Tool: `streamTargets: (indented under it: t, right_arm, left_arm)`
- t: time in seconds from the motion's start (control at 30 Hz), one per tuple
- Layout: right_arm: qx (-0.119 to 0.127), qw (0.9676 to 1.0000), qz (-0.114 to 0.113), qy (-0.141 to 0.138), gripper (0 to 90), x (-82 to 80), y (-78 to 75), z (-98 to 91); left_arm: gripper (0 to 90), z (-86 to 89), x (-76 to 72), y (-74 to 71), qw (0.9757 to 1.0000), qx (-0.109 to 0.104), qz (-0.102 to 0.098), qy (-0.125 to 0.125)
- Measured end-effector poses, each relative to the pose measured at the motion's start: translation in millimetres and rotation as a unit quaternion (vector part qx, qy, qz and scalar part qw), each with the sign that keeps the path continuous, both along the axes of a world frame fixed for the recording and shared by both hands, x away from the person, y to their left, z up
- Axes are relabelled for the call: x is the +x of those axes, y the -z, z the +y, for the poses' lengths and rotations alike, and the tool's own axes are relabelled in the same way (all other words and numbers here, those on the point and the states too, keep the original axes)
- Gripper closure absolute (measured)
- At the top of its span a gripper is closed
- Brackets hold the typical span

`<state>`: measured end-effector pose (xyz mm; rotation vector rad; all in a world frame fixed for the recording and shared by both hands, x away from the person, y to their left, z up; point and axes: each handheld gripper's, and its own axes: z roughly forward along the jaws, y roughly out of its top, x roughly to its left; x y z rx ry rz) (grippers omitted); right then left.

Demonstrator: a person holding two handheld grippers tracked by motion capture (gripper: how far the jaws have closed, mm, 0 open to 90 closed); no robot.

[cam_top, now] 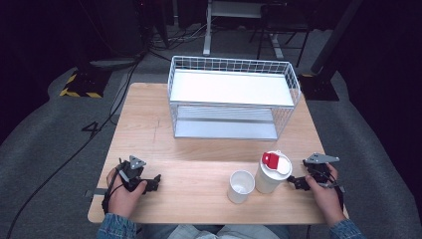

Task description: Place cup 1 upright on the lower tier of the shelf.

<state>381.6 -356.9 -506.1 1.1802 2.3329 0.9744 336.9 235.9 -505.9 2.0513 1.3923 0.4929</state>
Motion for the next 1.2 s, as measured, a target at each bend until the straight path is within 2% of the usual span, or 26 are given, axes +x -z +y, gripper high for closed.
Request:
streamTargets:
  t: [0.13,0.43,0.5,0.6,0.73,0.87,1.03,1.2]
  right_arm:
    - [0.000,1.0000,0.000,0.000,0.0,0.0,0.0,0.0]
    - [0.000,1.0000,0.000,0.000,0.0,0.0,0.0,0.0]
    - [0.000,1.0000,0.000,0.000,0.0,0.0,0.0,0.0]
    - [0.000,1.0000,0.000,0.000,0.0,0.0,0.0,0.0]
    - [0.000,1.0000,0.000,0.000,0.0,0.0,0.0,0.0]
    - [0.000,1.0000,0.000,0.000,0.0,0.0,0.0,0.0]
    - [0.000,1.0000,0.000,0.000,0.0,0.0,0.0,0.0]
    - [0.000,1.0000,0.000,0.000,0.0,0.0,0.0,0.0]
  left_arm:
    - [0.4,-0.2,-0.5,-0.1,1.0000,-0.001,0.000,0.000]
    - [1.7,3.2,-3.4,-0.3,0.9998,-0.003,-0.002,0.018]
    - [4.0,4.3,-3.5,-0.5,0.9999,-0.006,-0.009,0.012]
    - [16.8,6.7,-3.6,-1.8,0.9997,-0.007,-0.021,0.008]
    - [16.2,7.7,-5.1,-2.7,0.9998,-0.009,-0.015,0.005]
    - [15.8,7.5,-7.6,-8.5,0.9995,-0.018,-0.023,0.011]
    - [15.9,1.4,-13.2,-20.0,0.9984,-0.029,-0.043,0.021]
    - [16.0,-6.3,-19.9,-33.5,0.9965,-0.035,-0.063,0.043]
